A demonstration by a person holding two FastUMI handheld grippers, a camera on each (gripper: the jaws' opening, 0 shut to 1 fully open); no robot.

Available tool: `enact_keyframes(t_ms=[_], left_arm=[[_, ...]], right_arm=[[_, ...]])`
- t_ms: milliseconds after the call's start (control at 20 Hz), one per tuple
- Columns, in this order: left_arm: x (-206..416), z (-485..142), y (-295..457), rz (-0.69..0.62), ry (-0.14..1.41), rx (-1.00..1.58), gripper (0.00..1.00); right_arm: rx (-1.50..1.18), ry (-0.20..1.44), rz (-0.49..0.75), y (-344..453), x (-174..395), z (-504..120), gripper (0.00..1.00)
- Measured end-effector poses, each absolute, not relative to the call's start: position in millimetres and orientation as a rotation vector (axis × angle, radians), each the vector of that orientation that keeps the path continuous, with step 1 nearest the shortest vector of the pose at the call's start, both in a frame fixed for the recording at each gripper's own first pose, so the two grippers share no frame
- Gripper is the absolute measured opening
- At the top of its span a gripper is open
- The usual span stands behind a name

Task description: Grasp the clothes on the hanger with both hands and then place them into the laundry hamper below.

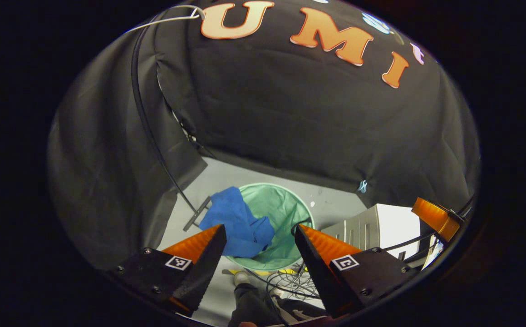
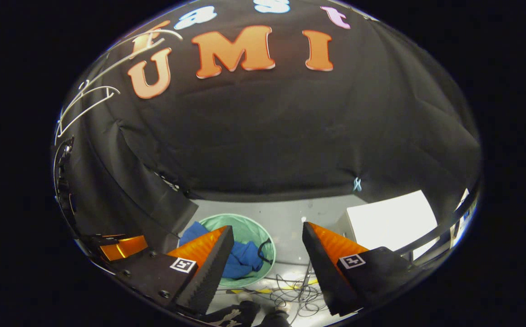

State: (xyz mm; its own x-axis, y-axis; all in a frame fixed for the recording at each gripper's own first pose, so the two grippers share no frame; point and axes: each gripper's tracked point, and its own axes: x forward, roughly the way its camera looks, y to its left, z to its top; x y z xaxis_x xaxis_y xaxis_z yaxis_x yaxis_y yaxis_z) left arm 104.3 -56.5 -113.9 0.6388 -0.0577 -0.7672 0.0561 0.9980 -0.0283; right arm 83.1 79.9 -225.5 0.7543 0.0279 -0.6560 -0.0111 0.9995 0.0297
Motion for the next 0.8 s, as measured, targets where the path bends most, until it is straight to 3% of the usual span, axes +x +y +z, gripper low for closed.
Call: enact_keyframes(t_ms=[200,700,750,800], left_arm=[[98.3,-53.1,-82.9,-0.077,0.736,-0.029,0.97],[81.8,106.9,-134.2,-0.143,0.357,-0.021,0.96],[80.0,116.2,-139.5,-0.149,0.331,-0.018,0.97],[77.3,124.6,-142.8,-0.154,0.303,-0.012,0.96]], right_arm=[[-0.085,0.586,0.031,69.1,82.6,-181.6,0.98],[-0.074,0.279,0.071,45.1,50.7,-33.2,0.98],[-0.074,0.251,0.068,41.1,47.0,-20.4,0.91],[-0.072,0.220,0.061,34.8,43.9,-8.9,0.98]])
